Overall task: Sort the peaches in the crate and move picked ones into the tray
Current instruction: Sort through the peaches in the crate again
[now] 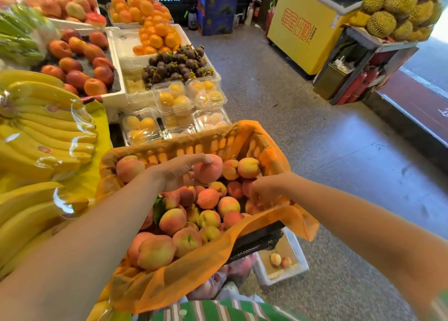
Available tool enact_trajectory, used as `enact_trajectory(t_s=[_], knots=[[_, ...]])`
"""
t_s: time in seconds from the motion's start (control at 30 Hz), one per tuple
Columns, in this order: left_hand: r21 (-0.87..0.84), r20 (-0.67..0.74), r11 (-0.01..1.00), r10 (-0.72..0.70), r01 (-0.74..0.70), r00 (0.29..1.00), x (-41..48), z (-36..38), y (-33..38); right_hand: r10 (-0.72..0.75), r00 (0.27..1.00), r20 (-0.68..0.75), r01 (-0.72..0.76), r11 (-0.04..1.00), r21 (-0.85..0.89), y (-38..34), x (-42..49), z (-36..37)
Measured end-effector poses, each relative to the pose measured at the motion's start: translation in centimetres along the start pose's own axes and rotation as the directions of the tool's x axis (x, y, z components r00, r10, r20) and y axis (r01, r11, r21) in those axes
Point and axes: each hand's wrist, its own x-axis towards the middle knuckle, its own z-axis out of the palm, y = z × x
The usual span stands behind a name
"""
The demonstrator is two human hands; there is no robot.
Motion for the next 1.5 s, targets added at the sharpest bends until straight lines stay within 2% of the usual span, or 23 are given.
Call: enact_trajectory(t_s=[0.07, 0.17, 0.23, 0.27, 0.3, 0.33, 0.37, 0.5, 0.57, 0.67, 0.8, 0.9, 0.93, 1.03, 1.07, 1.1, 1.13, 1.2, 1.23, 1.3, 1.4, 1.5], knots=[[-0.023, -0.010, 1.000, -0.008, 0.007, 1.000, -0.3, -0.1, 0.1, -0.032, 0.999, 0.027, 0.032, 0.999, 0.023, 0.1, -0.2, -0.3], [-0.071, -0.016, 0.997, -0.023, 0.022, 1.000, -0.5, -0.1, 0.1, -0.081, 0.984, -0.156, 0.120, 0.958, 0.261, 0.3, -0.8, -1.3], [-0.107, 0.028, 0.994, -0.026, 0.029, 0.999, -0.5, 0.0, -0.1, -0.099, 0.942, -0.322, 0.266, 0.804, 0.532, 0.1, -1.6, -2.6], [-0.119, 0.046, 0.992, -0.029, 0.035, 0.999, -0.4, 0.1, -0.1, -0.108, 0.915, -0.388, 0.356, 0.667, 0.655, -0.5, -2.4, -3.3], [-0.132, 0.059, 0.990, -0.033, 0.041, 0.998, -0.3, 0.3, -0.1, -0.120, 0.896, -0.427, 0.422, 0.528, 0.737, -0.8, -2.9, -3.9], [-0.149, 0.062, 0.988, -0.039, 0.048, 0.997, -0.2, 0.6, -0.1, -0.141, 0.882, -0.449, 0.463, 0.431, 0.774, -1.1, -3.5, -4.3], [-0.168, 0.069, 0.984, -0.042, 0.053, 0.997, -0.1, 0.9, 0.0, -0.161, 0.871, -0.464, 0.487, 0.399, 0.777, -1.4, -3.6, -4.6], [-0.219, 0.072, 0.974, -0.040, 0.055, 0.997, 0.4, 1.8, 0.1, -0.106, 0.829, -0.549, 0.529, 0.466, 0.709, -2.5, -3.0, -4.7], [-0.151, 0.077, 0.988, -0.031, 0.042, 0.997, 0.6, 2.0, 0.0, -0.094, 0.815, -0.572, 0.540, 0.482, 0.690, -2.3, -3.0, -4.6], [0.013, 0.074, 1.000, -0.008, 0.007, 0.997, 0.7, 2.4, 0.3, -0.096, 0.833, -0.545, 0.509, 0.517, 0.688, -1.8, -3.3, -4.6], [0.078, 0.054, 0.997, -0.021, 0.016, 0.998, 1.8, 3.2, 0.4, -0.101, 0.841, -0.531, 0.479, 0.597, 0.644, -0.8, -3.1, -4.1], [0.124, 0.051, 0.989, -0.084, 0.077, 0.995, 2.8, 3.8, 0.2, -0.082, 0.876, -0.475, 0.428, 0.587, 0.688, 0.5, -3.6, -3.5], [0.145, 0.043, 0.985, -0.103, 0.096, 0.994, 3.2, 4.1, 0.1, -0.034, 0.855, -0.517, 0.434, 0.593, 0.678, 1.2, -3.9, -3.3], [0.336, -0.042, 0.932, -0.133, 0.139, 0.990, 5.1, 5.1, -0.9, 0.128, 0.663, -0.738, 0.447, 0.723, 0.527, 3.3, -4.5, -2.5], [0.424, -0.073, 0.893, -0.135, 0.153, 0.988, 5.5, 5.5, -1.3, 0.173, 0.632, -0.756, 0.392, 0.770, 0.504, 4.0, -4.6, -2.1], [0.496, -0.092, 0.852, -0.141, 0.168, 0.986, 6.2, 5.9, -1.8, 0.219, 0.653, -0.725, 0.314, 0.793, 0.522, 4.6, -4.6, -1.6], [0.546, -0.098, 0.820, -0.142, 0.172, 0.985, 6.9, 6.3, -2.4, 0.254, 0.711, -0.656, 0.245, 0.785, 0.569, 5.1, -4.5, -0.9], [0.601, -0.094, 0.780, -0.149, 0.175, 0.984, 7.5, 7.1, -3.2, 0.253, 0.823, -0.509, 0.216, 0.689, 0.692, 5.5, -4.1, 0.6], [0.619, -0.103, 0.766, -0.138, 0.172, 0.985, 7.8, 7.5, -3.6, 0.226, 0.844, -0.486, 0.247, 0.640, 0.727, 5.5, -3.7, 1.4], [0.654, -0.110, 0.736, -0.137, 0.175, 0.985, 8.6, 7.9, -4.2, 0.192, 0.828, -0.526, 0.325, 0.601, 0.730, 5.0, -3.1, 2.6], [0.671, -0.111, 0.725, -0.109, 0.156, 0.988, 9.3, 8.6, -4.8, 0.213, 0.796, -0.566, 0.364, 0.580, 0.729, 4.4, -2.5, 3.3], [0.759, -0.141, 0.632, -0.072, 0.154, 0.987, 9.7, 9.4, -5.0, 0.221, 0.764, -0.607, 0.360, 0.635, 0.684, 4.3, -1.9, 3.9]])
